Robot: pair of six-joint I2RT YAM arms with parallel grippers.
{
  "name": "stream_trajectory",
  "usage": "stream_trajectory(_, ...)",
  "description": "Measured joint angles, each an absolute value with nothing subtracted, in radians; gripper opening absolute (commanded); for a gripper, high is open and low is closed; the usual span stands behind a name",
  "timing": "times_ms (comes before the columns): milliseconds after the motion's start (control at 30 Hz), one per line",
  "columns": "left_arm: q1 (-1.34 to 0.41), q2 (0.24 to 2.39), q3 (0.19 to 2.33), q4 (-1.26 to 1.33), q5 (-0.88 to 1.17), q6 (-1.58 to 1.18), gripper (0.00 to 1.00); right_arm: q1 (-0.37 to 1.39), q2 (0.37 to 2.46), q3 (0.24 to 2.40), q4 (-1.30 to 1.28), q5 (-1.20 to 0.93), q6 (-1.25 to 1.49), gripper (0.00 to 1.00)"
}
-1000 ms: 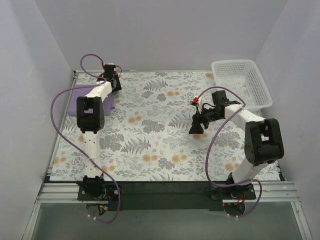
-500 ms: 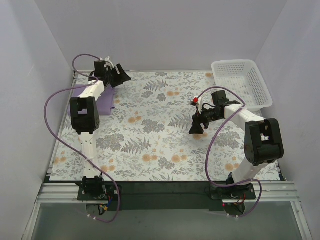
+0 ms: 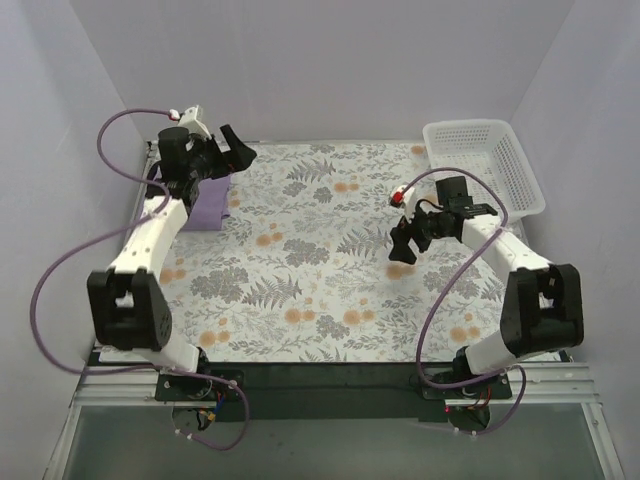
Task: Fold and stack the t-shirts
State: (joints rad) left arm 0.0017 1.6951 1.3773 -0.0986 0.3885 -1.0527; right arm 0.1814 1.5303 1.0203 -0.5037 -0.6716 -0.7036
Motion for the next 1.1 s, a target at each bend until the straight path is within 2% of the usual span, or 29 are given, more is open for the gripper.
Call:
stream_trajectory(33,-0.028,1.587,1.309,-0.109,0.345,-1.046,0.95,0.181,1.506,1.014,-0.493,-0.649,-0.696,0.93)
stream_trajectory(67,-0.028,1.475,1.242,-0.101,0.379,-1.06,0.91,0.179,1.457,0.995,-0.461,-0.588,-0.672,0.98)
stream_trajectory(133,0.054,1.284,1.132,-0.117,0.457,-1.085,0.86,0.162,1.357,0.965,-0.41,-0.482,-0.607,0.98)
stream_trajectory(233,0.211,1.097,1.005,-0.155,0.411,-1.086,0.87,0.105,1.225,0.942,-0.336,-0.348,-0.492,0.98)
stream_trajectory(367,0.201,0.942,0.821,-0.269,0.295,-1.058,0.89,0.044,1.081,0.877,-0.218,-0.132,-0.321,0.98)
stream_trajectory(467,0.184,0.866,0.737,-0.34,0.299,-1.053,0.89,0.043,1.008,0.816,-0.19,0.031,-0.241,0.98)
stream_trajectory(633,0.168,0.796,0.712,-0.366,0.31,-1.05,0.89,0.042,0.918,0.745,-0.181,0.2,-0.191,0.98)
stream_trajectory(1100,0.128,0.756,0.703,-0.368,0.323,-1.044,0.89,0.039,0.776,0.71,-0.221,0.285,-0.105,0.98)
